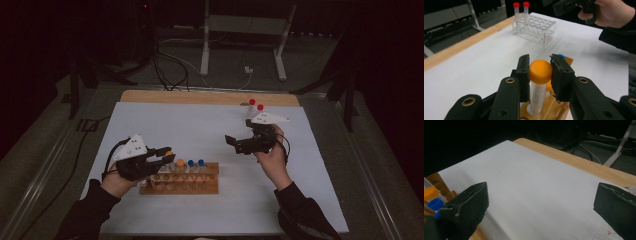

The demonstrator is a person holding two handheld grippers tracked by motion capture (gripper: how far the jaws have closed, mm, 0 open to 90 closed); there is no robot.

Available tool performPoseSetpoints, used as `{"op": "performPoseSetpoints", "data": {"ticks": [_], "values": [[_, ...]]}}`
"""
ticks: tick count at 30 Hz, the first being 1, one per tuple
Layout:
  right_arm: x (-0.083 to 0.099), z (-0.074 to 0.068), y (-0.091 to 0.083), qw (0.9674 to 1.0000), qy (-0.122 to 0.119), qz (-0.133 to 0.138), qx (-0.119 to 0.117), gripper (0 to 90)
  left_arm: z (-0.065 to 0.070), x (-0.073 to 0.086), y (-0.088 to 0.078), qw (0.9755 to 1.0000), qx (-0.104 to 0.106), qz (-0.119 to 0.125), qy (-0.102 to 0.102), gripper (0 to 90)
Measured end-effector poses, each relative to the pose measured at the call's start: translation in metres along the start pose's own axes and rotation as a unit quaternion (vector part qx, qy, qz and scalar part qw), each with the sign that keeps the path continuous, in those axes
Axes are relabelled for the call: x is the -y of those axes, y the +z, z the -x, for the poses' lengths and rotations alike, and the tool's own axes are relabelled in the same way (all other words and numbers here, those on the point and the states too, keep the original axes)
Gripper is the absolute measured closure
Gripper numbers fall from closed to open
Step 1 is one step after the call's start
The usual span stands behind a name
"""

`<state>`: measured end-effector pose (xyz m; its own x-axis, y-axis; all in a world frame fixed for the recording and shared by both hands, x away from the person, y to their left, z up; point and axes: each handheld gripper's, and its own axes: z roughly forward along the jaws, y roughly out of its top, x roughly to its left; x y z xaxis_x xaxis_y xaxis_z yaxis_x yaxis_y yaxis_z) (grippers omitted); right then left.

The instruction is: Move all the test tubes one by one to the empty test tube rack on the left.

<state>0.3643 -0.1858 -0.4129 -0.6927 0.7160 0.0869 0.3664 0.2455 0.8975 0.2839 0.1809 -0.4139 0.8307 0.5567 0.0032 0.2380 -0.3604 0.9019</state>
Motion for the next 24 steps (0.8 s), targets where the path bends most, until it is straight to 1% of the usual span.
{"op": "performPoseSetpoints", "data": {"ticks": [9, 12, 14, 16, 18, 22, 24], "values": [[0.001, 0.001, 0.000, 1.0000, 0.002, -0.002, -0.003, 0.0, -0.003, 0.020, 0.010, 0.9998, 0.006, -0.014, -0.014, 71.3], [0.001, 0.001, 0.000, 1.0000, 0.002, 0.000, -0.004, 0.0, -0.002, 0.024, 0.013, 0.9997, 0.006, -0.021, -0.013, 71.3], [0.002, 0.001, 0.000, 1.0000, 0.002, 0.000, -0.005, 0.0, -0.002, 0.025, 0.016, 0.9995, 0.005, -0.029, -0.007, 71.3], [0.002, 0.001, 0.000, 1.0000, 0.002, 0.001, -0.007, 0.0, -0.002, 0.027, 0.017, 0.9994, 0.007, -0.033, -0.006, 71.2], [0.002, 0.001, -0.001, 1.0000, 0.002, 0.001, -0.006, 0.0, -0.003, 0.027, 0.018, 0.9994, 0.009, -0.031, -0.009, 71.2], [0.002, 0.002, -0.001, 1.0000, 0.001, 0.002, -0.007, 0.0, -0.004, 0.028, 0.017, 0.9994, 0.013, -0.031, -0.007, 71.0], [0.001, 0.002, -0.002, 1.0000, 0.001, 0.002, -0.009, 0.0, -0.004, 0.028, 0.017, 0.9994, 0.019, -0.028, -0.009, 70.2]]}}
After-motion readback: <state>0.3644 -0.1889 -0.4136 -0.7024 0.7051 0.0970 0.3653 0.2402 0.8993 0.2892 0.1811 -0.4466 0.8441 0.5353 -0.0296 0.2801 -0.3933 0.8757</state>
